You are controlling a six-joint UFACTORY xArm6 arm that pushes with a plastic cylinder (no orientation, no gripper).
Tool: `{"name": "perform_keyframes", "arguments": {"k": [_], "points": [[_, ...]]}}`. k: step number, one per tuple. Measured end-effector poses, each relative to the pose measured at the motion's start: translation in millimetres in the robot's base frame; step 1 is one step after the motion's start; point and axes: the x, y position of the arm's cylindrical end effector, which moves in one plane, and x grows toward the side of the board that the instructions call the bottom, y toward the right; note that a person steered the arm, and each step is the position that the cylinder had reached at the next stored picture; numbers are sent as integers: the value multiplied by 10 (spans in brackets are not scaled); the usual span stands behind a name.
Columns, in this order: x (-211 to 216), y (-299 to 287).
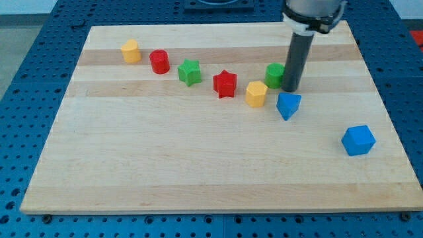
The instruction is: Slide green circle to the red star
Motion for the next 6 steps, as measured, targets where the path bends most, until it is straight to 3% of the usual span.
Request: {"name": "perform_keyframes", "arguments": {"k": [2,4,6], "points": [[-225,-49],[-727,-12],[-721,152]]}}
